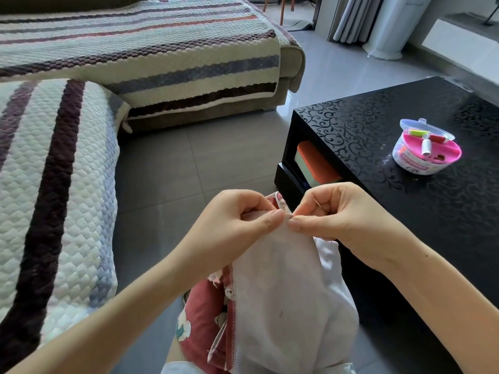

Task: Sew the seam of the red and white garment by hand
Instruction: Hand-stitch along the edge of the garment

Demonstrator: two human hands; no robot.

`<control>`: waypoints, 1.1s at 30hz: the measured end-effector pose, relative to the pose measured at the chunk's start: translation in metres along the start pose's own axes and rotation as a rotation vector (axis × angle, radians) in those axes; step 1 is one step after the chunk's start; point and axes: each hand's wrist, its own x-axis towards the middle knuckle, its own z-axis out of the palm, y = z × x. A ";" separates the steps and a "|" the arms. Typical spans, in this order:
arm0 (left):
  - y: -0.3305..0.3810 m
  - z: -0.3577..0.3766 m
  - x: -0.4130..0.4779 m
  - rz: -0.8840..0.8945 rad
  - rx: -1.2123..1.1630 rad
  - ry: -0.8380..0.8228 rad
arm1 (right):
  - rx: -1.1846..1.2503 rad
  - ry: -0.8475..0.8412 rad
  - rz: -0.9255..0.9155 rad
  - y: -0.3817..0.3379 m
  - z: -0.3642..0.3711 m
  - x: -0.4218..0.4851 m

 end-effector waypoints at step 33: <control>-0.001 -0.006 -0.004 -0.122 -0.175 -0.007 | -0.587 0.200 -0.452 0.014 0.005 -0.023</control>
